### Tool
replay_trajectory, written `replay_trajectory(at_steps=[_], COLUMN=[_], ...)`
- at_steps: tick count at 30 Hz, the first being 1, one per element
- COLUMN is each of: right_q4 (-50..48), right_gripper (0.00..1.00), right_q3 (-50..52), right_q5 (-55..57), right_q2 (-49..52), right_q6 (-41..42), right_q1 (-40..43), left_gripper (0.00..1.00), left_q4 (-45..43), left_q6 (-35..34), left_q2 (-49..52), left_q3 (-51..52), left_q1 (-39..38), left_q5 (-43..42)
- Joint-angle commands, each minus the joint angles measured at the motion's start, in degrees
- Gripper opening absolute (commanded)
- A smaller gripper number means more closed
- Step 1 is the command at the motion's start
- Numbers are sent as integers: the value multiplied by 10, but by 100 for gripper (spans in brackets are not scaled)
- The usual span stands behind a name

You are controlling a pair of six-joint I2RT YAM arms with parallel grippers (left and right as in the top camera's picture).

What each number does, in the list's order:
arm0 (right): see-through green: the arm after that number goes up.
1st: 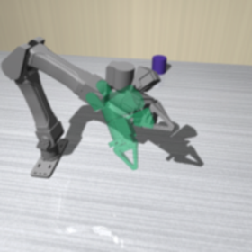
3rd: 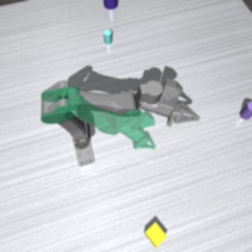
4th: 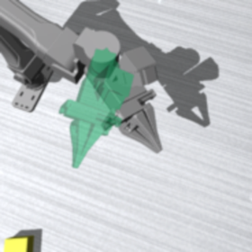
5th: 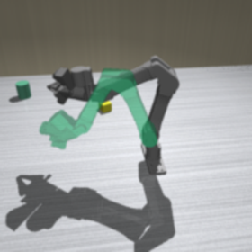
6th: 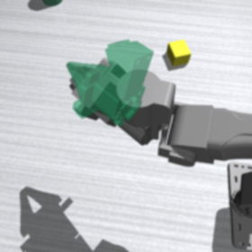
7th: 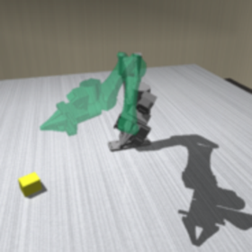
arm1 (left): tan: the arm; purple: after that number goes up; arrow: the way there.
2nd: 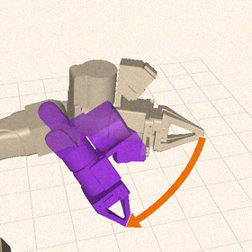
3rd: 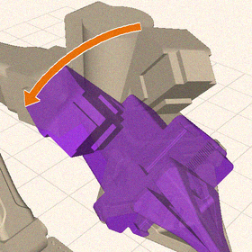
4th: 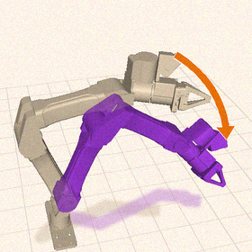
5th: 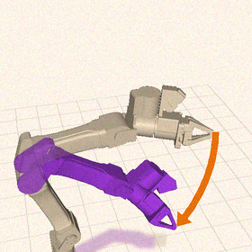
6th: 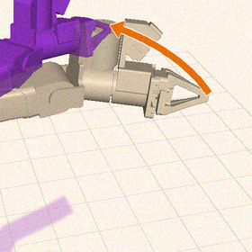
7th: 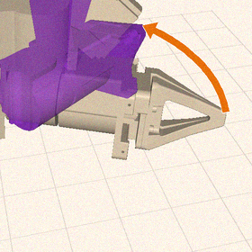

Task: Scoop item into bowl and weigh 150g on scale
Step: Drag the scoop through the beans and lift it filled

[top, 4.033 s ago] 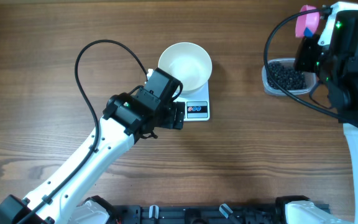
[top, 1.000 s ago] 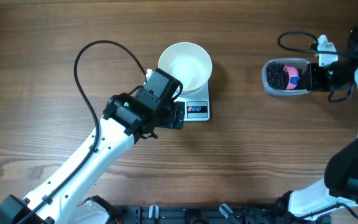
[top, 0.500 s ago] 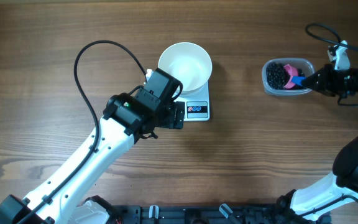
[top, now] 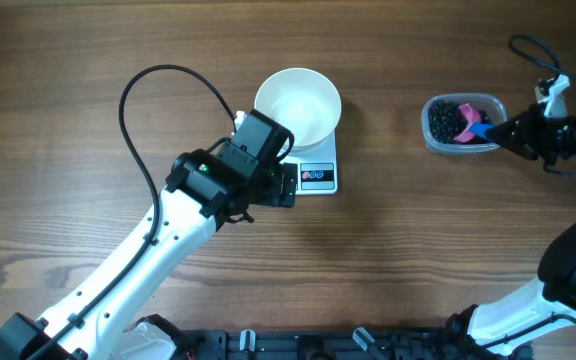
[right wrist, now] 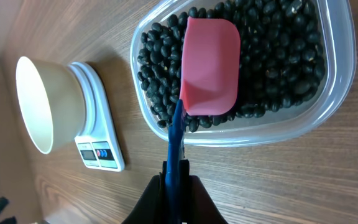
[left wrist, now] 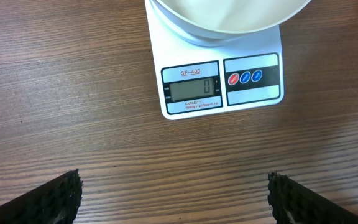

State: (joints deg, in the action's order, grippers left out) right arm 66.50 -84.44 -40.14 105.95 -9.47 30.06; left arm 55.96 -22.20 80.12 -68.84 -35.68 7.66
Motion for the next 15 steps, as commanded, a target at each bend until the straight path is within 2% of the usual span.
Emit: replay_trajectory(at_steps=[1, 4, 7, 15], right_q4=[-7, -13, 7, -21], right_gripper=[4, 4, 4, 4], right_q3=[9, 9, 10, 10], right_q5=[-37, -50, -44, -50], right_q2=[16, 16, 16, 16], right_q6=[27, 36, -19, 5], right_q1=[-3, -3, -3, 2], left_gripper=[100, 100, 100, 100], left_q4=[0, 0, 0, 0], left_q6=[-7, -7, -7, -7], left_q2=[-8, -8, -8, -8], left_q3=[5, 5, 5, 5], left_q1=[0, 0, 0, 0], left_q5=[9, 9, 9, 9])
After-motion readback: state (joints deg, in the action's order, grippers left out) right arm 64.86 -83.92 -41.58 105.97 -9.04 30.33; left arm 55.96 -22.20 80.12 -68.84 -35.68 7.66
